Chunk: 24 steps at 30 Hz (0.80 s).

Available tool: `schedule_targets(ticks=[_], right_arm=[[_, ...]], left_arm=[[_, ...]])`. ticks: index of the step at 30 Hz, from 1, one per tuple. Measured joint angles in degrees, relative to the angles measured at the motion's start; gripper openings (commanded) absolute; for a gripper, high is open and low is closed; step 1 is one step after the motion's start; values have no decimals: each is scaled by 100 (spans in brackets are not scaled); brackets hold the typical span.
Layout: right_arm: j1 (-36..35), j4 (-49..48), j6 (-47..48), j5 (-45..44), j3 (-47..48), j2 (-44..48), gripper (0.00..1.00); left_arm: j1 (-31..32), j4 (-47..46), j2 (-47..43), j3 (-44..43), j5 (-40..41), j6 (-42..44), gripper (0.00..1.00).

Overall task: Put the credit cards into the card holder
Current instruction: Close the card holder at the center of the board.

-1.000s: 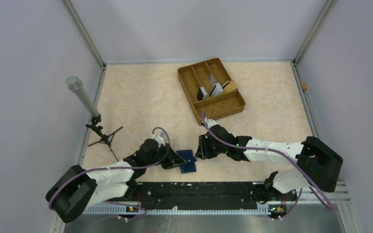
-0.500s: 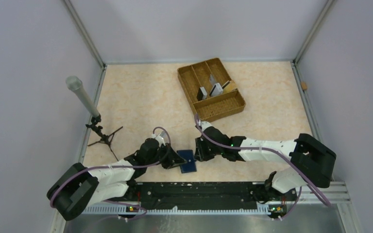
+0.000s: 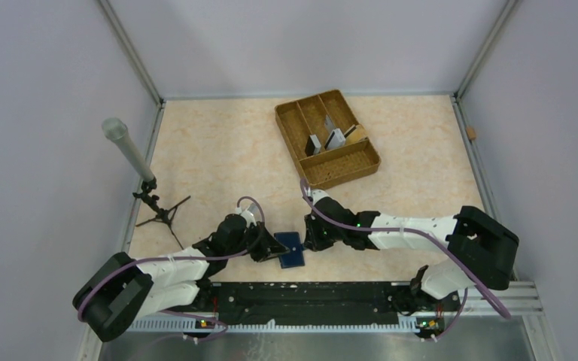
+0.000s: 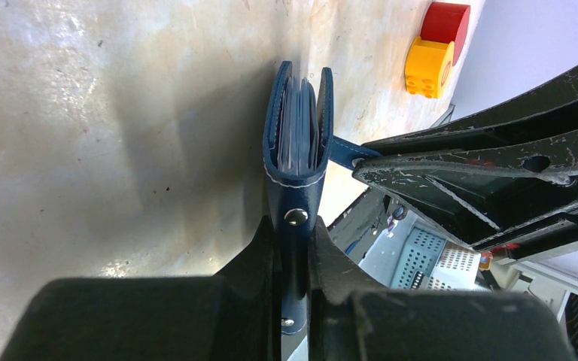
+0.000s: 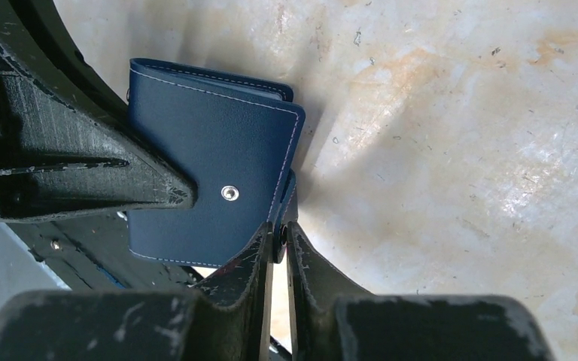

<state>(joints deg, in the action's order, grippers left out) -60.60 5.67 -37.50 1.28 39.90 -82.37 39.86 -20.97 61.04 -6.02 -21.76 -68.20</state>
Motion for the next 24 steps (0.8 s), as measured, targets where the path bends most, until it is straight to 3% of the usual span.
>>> schedule_targets(ticks=[10, 24], right_arm=[[0, 103, 0, 2, 4, 4, 17], [0, 129, 0, -7, 42, 162, 13]], left_arm=[[0, 0, 0, 0, -2, 17, 0], [0, 0, 63, -37, -17, 39, 0]])
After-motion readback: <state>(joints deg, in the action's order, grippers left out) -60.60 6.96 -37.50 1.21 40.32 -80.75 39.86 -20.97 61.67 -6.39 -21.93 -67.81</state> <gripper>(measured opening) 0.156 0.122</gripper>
